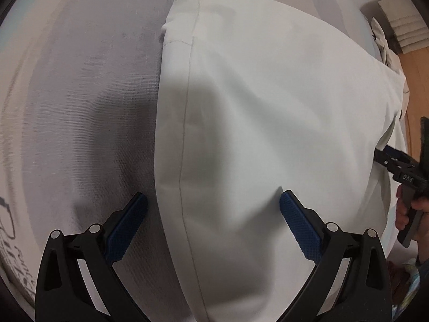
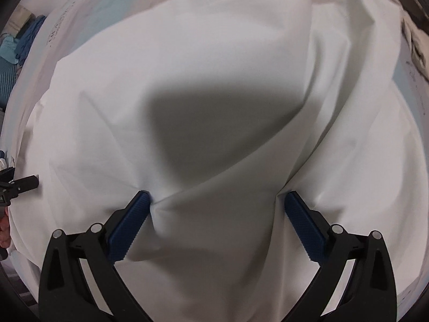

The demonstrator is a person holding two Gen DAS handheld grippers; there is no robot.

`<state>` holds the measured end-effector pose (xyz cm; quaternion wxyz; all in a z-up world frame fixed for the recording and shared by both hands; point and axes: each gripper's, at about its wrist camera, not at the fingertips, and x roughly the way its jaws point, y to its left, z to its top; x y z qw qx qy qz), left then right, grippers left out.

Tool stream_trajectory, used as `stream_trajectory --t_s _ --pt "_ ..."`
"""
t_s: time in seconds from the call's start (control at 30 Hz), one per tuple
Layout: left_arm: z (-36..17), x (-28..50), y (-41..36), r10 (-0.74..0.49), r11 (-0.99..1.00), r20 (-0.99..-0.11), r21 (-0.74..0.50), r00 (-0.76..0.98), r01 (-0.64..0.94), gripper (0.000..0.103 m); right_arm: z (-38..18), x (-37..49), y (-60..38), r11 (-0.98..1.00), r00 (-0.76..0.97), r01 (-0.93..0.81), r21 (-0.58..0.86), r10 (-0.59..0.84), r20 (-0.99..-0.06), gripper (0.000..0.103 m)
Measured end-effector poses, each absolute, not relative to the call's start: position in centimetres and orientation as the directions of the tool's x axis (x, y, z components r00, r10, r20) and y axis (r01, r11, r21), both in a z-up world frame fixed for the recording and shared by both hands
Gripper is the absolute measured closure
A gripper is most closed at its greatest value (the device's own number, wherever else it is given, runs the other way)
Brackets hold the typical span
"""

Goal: Fold large clothes

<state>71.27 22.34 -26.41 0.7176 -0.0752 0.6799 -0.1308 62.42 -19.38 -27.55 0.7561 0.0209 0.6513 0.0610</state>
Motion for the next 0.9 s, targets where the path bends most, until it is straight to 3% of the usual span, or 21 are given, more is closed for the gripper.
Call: stream_trajectory --t_s 0.33,0.73,0.8,0.9 --pt "-26.4 73.0 21.2 -0.339 0.931 -0.941 -0.335 0.001 0.144 0.007 -28.5 62.8 -19.0 0.99 0.131 -0.08 0.116 0.125 -0.983 0.006" --pt "-25.0 73.4 21.0 -0.31 0.943 -0.95 -0.303 0.035 0.14 0.041 -28.9 61.9 -18.6 0.989 0.134 -0.091 0.114 0.126 -0.983 0.006" --pt "-24.6 73.5 22.2 -0.322 0.941 -0.946 -0.315 0.04 0.126 0.044 -28.9 61.8 -18.6 0.989 0.131 -0.091 0.114 0.125 -0.984 0.006" --pt "-24.6 73.8 23.6 -0.341 0.938 -0.939 -0.338 0.034 0.076 0.037 -29.1 61.8 -18.4 0.989 0.129 -0.093 0.115 0.126 -0.984 0.006"
